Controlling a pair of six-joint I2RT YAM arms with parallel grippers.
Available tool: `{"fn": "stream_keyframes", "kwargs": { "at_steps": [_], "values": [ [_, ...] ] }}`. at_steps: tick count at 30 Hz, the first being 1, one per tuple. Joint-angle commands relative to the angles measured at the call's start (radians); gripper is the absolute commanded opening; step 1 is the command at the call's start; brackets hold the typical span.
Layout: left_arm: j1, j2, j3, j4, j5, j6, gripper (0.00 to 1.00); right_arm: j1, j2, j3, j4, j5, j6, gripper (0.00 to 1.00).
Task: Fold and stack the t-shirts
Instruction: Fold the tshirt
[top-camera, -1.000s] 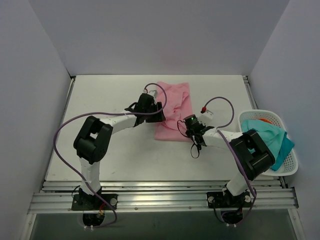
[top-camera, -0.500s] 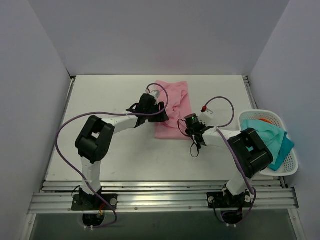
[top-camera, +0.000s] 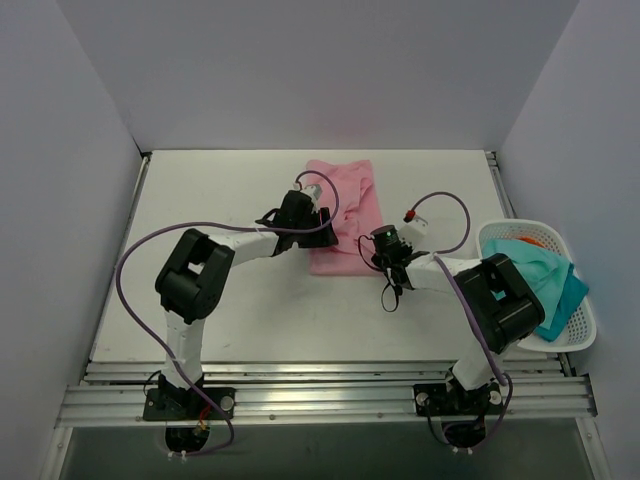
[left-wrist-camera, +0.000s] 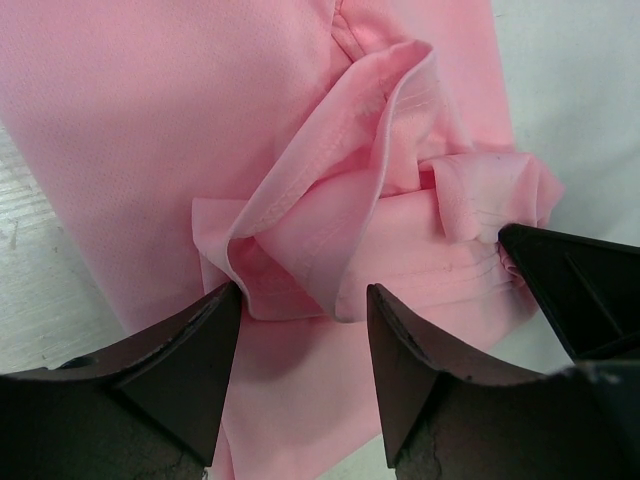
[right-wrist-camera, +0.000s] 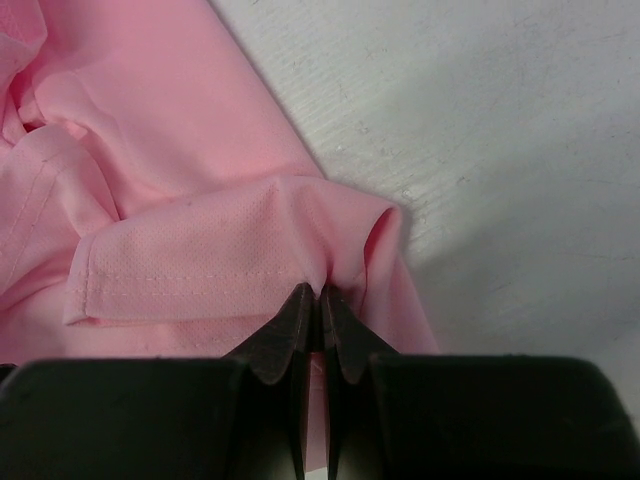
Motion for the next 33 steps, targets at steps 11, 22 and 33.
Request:
{"fn": "stream_keyframes", "kwargs": {
  "at_steps": [11, 22, 33],
  "values": [
    [-0.006, 0.008, 0.057, 0.040, -0.010, -0.002, 0.19, -0.014, 0.034, -0.015, -0.066, -0.021, -0.027, 0.00],
    [-0.008, 0.000, 0.056, 0.043, -0.017, 0.003, 0.02, -0.014, -0.014, 0.004, -0.102, -0.020, -0.039, 0.00],
    [-0.026, -0.174, -0.023, 0.006, -0.064, 0.014, 0.02, 0.058, -0.242, 0.063, -0.279, 0.060, -0.047, 0.00]
  ]
}}
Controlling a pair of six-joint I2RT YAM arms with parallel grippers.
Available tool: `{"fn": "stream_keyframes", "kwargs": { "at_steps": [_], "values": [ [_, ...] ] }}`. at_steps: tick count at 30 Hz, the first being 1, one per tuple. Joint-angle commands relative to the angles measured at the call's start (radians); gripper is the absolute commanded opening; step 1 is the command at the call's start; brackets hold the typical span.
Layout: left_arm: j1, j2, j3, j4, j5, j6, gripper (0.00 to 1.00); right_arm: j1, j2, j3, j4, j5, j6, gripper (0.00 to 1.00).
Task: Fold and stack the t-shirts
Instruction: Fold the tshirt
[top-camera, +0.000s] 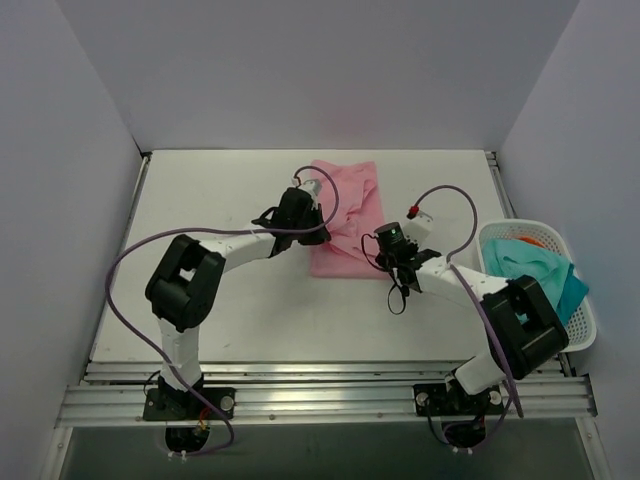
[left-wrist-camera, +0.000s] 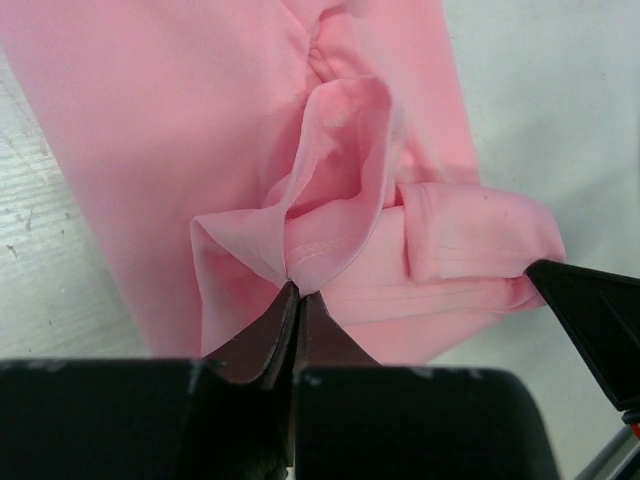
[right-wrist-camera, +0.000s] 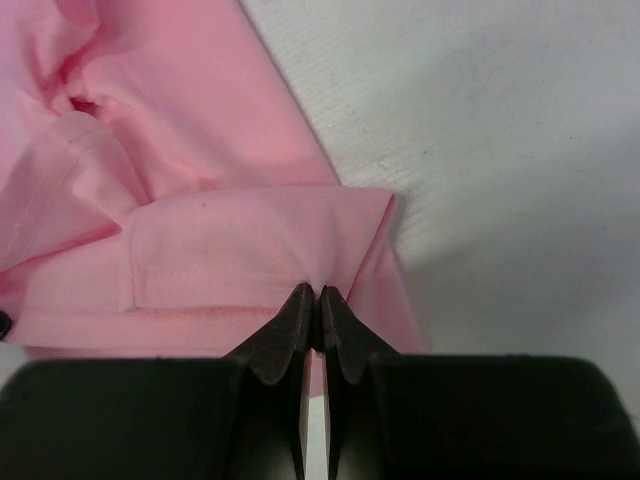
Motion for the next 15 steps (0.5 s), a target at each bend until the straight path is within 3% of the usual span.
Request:
{"fn": "stream_keyframes", "kwargs": {
  "at_steps": [1, 15],
  "values": [
    [-0.020, -0.134, -0.017, 0.010, -0.034, 0.013, 0.02, 0.053, -0.116, 0.060, -0.124, 0.077, -0.006, 0.00],
    [-0.118, -0.441, -0.167, -0.102, -0.108, -0.010, 0.02, 0.263, -0.331, 0.046, -0.321, 0.202, 0.115, 0.00]
  ]
}}
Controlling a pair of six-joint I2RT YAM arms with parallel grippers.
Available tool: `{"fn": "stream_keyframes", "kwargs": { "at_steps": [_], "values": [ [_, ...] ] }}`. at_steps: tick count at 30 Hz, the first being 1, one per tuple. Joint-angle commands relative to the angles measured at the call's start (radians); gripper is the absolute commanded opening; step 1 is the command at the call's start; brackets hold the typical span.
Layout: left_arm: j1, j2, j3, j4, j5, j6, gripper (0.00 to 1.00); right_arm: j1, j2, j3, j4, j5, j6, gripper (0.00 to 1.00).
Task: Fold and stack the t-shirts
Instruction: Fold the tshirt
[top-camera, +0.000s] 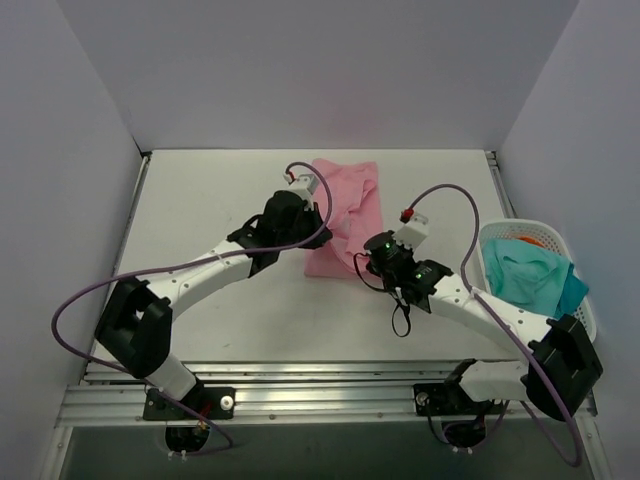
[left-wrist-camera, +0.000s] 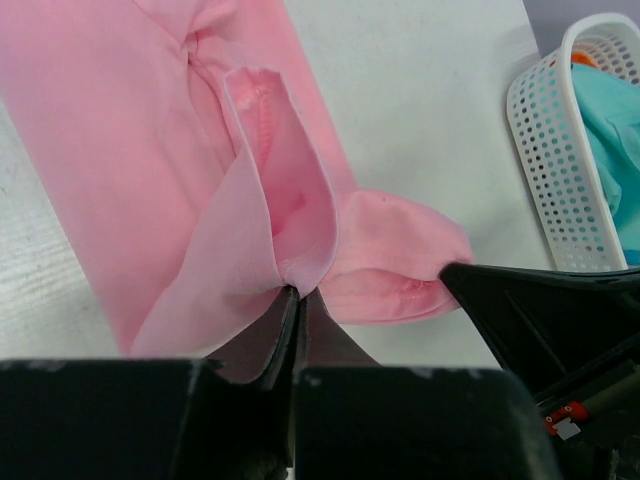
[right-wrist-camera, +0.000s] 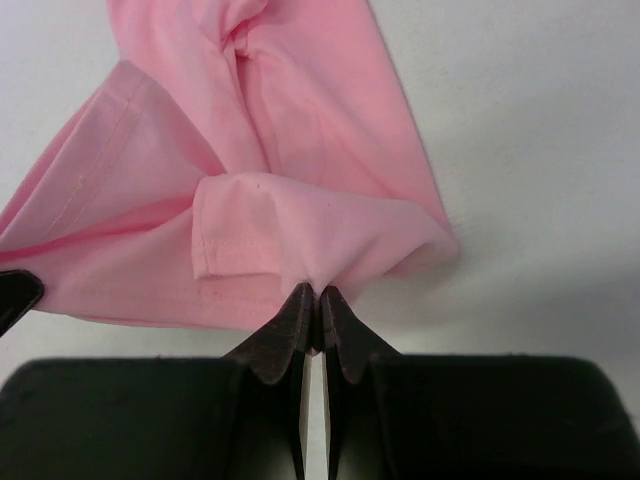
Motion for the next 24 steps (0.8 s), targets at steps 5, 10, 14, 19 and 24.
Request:
{"fn": "stream_keyframes", "kwargs": {
  "at_steps": [5, 10, 14, 19, 24],
  "values": [
    [-0.084, -0.189, -0.137, -0.051, -0.107, -0.047, 0.02, 0.176, -0.105, -0.030, -0.149, 0.131, 0.129, 0.00],
    [-0.129, -0.320, -0.246, -0.095, -0.175, -0.089, 0.02, 0.265, -0.161, -0.055, -0.208, 0.189, 0.218, 0.00],
    [-0.132, -0.381, -0.283, -0.131, -0.211, -0.110, 0.02, 0.288, -0.189, -0.067, -0.242, 0.223, 0.246, 0.00],
    [-0.129, -0.357, -0.243, -0.168, -0.253, -0.104, 0.05, 0.277, -0.151, -0.015, -0.256, 0.285, 0.224, 0.00],
    [-0.097, -0.271, -0.139, -0.195, -0.268, -0.092, 0.05, 0.196, -0.034, 0.058, -0.213, 0.271, 0.122, 0.00]
  ]
}}
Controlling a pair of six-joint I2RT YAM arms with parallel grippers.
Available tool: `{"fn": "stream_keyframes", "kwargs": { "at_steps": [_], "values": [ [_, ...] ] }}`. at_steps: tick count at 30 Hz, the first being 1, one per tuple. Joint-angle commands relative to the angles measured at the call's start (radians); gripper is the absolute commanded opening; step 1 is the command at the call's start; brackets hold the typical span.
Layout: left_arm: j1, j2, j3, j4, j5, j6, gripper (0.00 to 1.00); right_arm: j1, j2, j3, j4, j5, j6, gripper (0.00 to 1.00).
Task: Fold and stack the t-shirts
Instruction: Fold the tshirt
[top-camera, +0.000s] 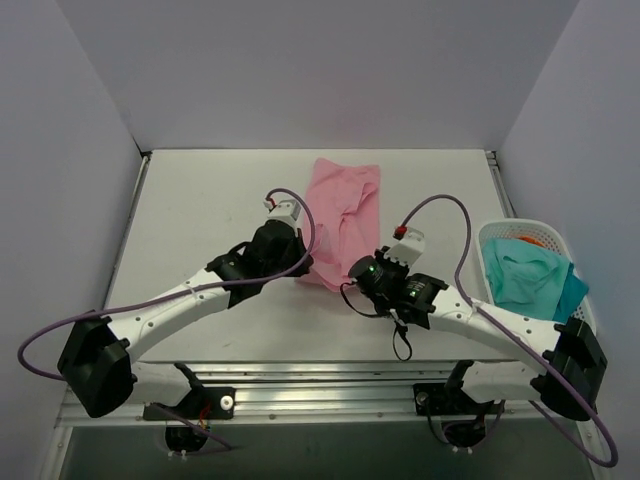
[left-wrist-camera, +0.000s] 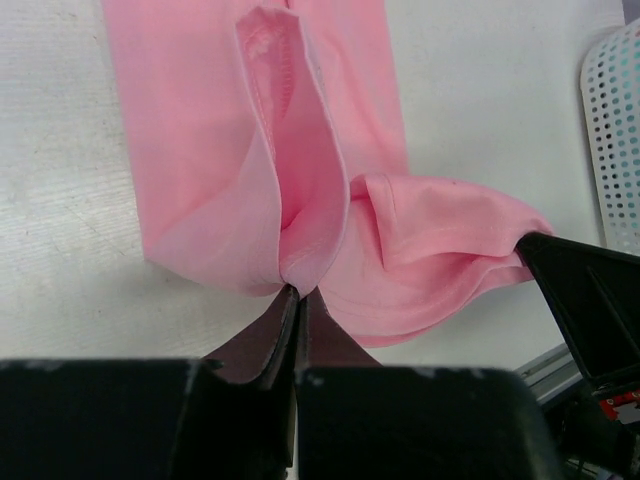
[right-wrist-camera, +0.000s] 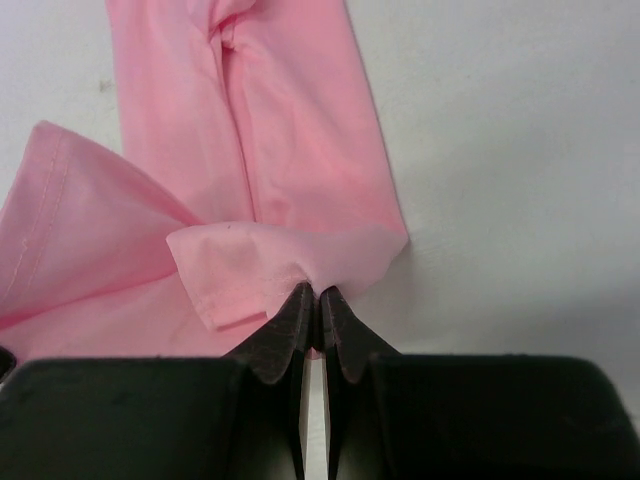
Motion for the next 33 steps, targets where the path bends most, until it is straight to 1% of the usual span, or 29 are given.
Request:
{"fn": "stream_keyframes", "kwargs": {
  "at_steps": [1, 2, 3, 5, 9, 12, 16, 18, 23, 24, 28, 30, 33],
  "values": [
    [0.030, 0.060, 0.097, -0.006, -0.035, 0.009, 0.05, -0.076, 0.068, 0.069, 0.049, 0.033, -0.080, 0.00],
    [0.038, 0.076, 0.120, -0.006, -0.034, 0.014, 0.05, -0.125, 0.095, 0.071, 0.077, 0.012, -0.101, 0.00],
    [0.057, 0.091, 0.132, -0.004, -0.031, 0.017, 0.05, -0.145, 0.112, 0.071, 0.102, -0.030, -0.141, 0.00],
    [0.082, 0.138, 0.151, 0.005, -0.002, 0.031, 0.05, -0.200, 0.161, 0.081, 0.161, -0.062, -0.170, 0.00],
    [0.150, 0.221, 0.212, 0.030, 0.057, 0.048, 0.05, -0.257, 0.267, 0.132, 0.206, -0.105, -0.235, 0.00],
    [0.194, 0.321, 0.260, 0.056, 0.109, 0.061, 0.04, -0.291, 0.355, 0.170, 0.256, -0.146, -0.264, 0.00],
    [0.243, 0.425, 0.324, 0.086, 0.169, 0.080, 0.02, -0.320, 0.477, 0.221, 0.283, -0.190, -0.288, 0.00],
    [0.252, 0.482, 0.343, 0.114, 0.208, 0.089, 0.02, -0.331, 0.513, 0.258, 0.315, -0.200, -0.296, 0.00],
    [0.292, 0.580, 0.428, 0.149, 0.276, 0.117, 0.02, -0.374, 0.603, 0.324, 0.324, -0.233, -0.318, 0.00],
    [0.298, 0.603, 0.436, 0.161, 0.311, 0.121, 0.02, -0.377, 0.616, 0.334, 0.320, -0.234, -0.321, 0.00],
    [0.332, 0.655, 0.490, 0.189, 0.376, 0.140, 0.03, -0.401, 0.657, 0.393, 0.309, -0.236, -0.322, 0.00],
    [0.354, 0.689, 0.534, 0.182, 0.391, 0.143, 0.04, -0.418, 0.671, 0.413, 0.306, -0.240, -0.322, 0.00],
    [0.381, 0.738, 0.597, 0.171, 0.428, 0.147, 0.15, -0.441, 0.705, 0.459, 0.298, -0.243, -0.322, 0.00]
  ]
}}
